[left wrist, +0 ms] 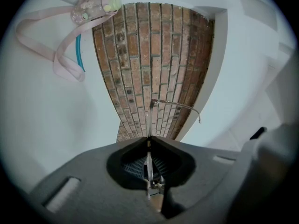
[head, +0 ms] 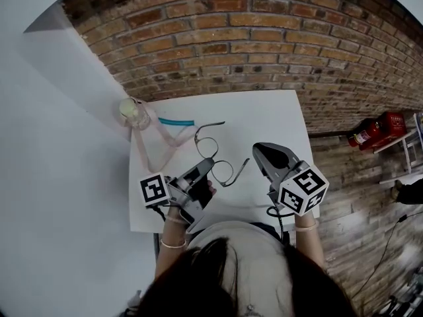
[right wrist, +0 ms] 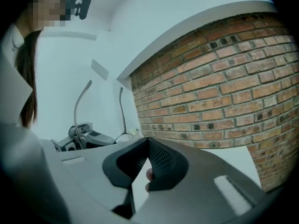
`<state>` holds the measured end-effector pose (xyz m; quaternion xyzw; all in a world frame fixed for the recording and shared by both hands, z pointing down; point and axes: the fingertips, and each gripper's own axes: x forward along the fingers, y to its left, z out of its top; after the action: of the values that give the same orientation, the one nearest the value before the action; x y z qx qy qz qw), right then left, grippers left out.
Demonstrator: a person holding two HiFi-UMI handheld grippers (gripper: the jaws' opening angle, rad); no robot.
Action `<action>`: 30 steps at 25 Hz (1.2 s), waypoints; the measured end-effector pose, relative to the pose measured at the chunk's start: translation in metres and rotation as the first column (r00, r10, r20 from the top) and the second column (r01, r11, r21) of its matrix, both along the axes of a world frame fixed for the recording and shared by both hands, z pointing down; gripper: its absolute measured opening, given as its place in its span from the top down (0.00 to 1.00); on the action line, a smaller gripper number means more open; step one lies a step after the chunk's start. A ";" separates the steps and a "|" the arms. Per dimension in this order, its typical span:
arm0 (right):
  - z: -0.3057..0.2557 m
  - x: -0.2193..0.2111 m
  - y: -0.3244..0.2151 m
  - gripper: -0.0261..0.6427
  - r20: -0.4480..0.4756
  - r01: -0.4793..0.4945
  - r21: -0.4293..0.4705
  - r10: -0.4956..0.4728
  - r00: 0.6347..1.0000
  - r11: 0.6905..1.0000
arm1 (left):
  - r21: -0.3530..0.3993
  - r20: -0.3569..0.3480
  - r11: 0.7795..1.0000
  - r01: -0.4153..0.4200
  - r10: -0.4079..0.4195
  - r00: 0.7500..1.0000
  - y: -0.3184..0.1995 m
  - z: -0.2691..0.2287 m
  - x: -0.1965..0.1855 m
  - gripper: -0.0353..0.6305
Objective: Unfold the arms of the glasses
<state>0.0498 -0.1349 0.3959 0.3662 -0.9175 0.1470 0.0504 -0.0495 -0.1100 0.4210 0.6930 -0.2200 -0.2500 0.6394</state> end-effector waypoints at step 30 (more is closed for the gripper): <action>0.037 0.015 0.005 0.95 -0.145 -0.070 -0.049 0.062 0.987 0.996 | 0.006 -0.003 1.000 -0.003 0.003 1.000 0.011 -0.007 0.009 0.91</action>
<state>0.0643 -0.1302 0.4329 0.4046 -0.8945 0.1465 0.1212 -0.0409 -0.0994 0.4143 0.6949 -0.2174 -0.2507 0.6380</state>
